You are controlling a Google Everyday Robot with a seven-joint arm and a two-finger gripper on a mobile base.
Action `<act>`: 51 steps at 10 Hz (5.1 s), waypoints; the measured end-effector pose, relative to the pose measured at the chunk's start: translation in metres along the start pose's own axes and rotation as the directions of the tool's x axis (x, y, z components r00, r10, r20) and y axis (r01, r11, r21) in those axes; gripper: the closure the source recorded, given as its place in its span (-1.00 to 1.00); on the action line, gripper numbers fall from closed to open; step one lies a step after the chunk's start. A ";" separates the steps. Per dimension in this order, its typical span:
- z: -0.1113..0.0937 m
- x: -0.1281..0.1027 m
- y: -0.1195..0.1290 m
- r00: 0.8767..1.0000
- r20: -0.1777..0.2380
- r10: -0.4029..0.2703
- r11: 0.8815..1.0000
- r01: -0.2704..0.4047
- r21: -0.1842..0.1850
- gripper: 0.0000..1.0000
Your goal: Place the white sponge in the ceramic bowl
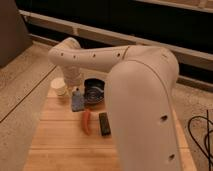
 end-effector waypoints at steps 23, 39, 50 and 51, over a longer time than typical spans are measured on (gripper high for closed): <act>0.020 -0.118 -0.048 0.992 0.111 0.057 0.995 -0.048 -0.089 1.00; 0.077 -0.119 -0.028 0.996 0.087 -0.024 0.997 0.030 -0.068 0.49; 0.073 -0.116 -0.031 0.997 0.075 -0.003 0.998 0.008 -0.066 -0.60; 0.070 -0.117 -0.031 0.997 0.079 -0.002 0.998 0.007 -0.063 -0.60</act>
